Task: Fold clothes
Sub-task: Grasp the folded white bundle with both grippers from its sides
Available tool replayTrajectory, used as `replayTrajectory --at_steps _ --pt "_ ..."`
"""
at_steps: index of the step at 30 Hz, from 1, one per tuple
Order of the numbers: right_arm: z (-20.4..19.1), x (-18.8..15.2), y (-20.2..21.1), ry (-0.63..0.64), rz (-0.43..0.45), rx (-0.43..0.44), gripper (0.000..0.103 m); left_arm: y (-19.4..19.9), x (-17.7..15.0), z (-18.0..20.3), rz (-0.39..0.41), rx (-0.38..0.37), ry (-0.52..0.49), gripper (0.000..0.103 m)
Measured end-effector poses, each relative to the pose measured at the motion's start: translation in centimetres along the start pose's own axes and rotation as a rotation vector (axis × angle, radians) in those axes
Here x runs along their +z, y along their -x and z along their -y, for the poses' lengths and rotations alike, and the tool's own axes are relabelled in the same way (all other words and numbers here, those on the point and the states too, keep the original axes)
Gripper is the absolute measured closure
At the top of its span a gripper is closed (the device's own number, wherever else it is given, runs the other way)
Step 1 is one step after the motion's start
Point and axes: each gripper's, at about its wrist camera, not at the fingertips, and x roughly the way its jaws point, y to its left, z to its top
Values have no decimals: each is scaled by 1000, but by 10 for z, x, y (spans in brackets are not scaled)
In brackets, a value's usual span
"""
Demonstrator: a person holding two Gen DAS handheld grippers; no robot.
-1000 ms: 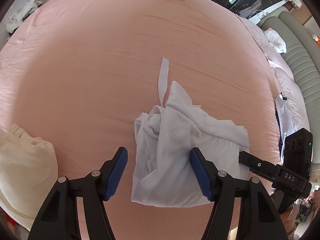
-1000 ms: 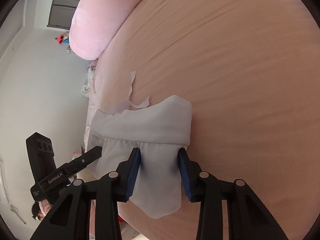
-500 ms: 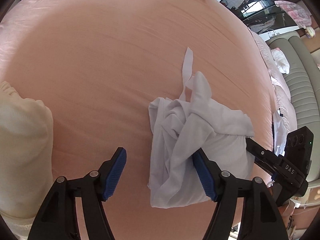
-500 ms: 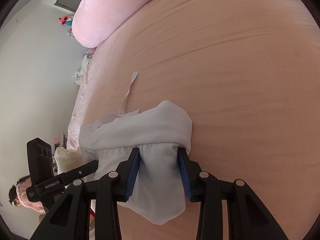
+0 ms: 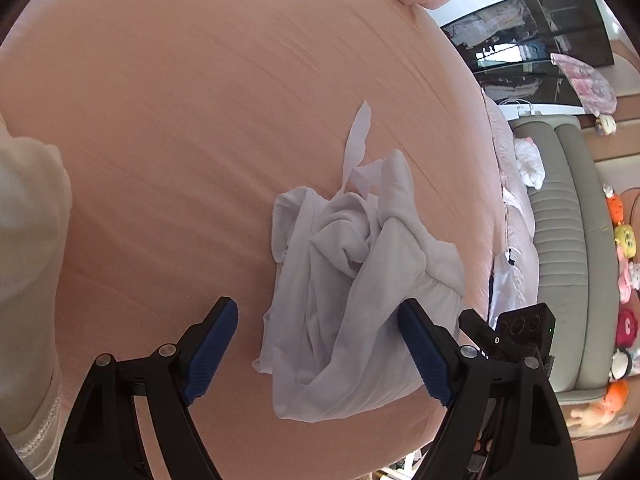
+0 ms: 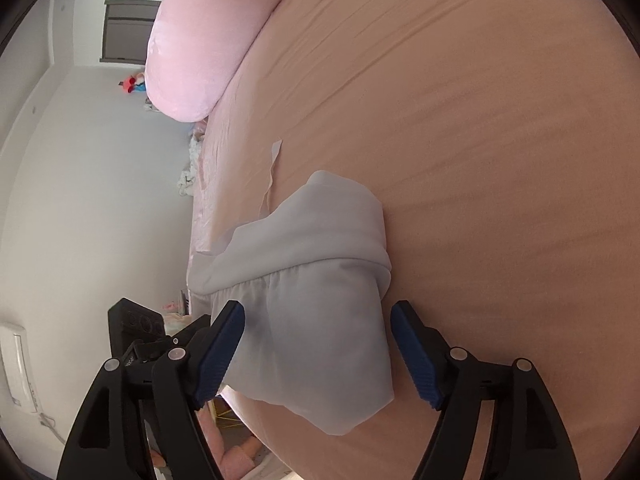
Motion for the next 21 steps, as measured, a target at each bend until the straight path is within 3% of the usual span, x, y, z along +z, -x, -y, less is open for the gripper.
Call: replayTrajectory --at_steps 3,5,8,12,16,21 --pt "1 -1 -2 -12 1 11 27 -3 -8 15 -19 -6 -96 21" --pt "1 -1 -4 -13 3 11 27 -11 -9 21 -60 -38 -119 21" --pt "-1 -1 -7 -15 7 12 25 -19 -7 21 -69 -7 -134 20" --pt "-5 2 -15 -14 6 15 25 -23 -7 7 -74 -71 -82 14" --pt "-1 3 -13 -17 0 19 25 -16 -7 -9 -68 -146 -19 14" --pt "1 4 -9 -20 -24 2 24 -18 -3 -10 -76 -182 39 14"
